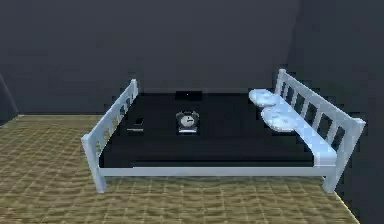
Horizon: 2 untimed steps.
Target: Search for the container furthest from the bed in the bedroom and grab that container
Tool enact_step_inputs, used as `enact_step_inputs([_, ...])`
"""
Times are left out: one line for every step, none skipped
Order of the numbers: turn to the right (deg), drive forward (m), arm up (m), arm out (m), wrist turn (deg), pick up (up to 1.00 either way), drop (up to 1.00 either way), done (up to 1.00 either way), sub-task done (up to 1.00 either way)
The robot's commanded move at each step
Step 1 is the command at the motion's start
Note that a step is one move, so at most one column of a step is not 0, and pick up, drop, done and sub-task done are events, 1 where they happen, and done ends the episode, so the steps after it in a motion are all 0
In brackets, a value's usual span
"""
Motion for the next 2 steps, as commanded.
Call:
enact_step_inputs([0.0,0.75,0.0,0.0,0.0,0.0,0.0,0.0,0.0])
enact_step_inputs([-45.0,0.0,0.0,0.0,0.0,0.0,0.0,0.0,0.0])
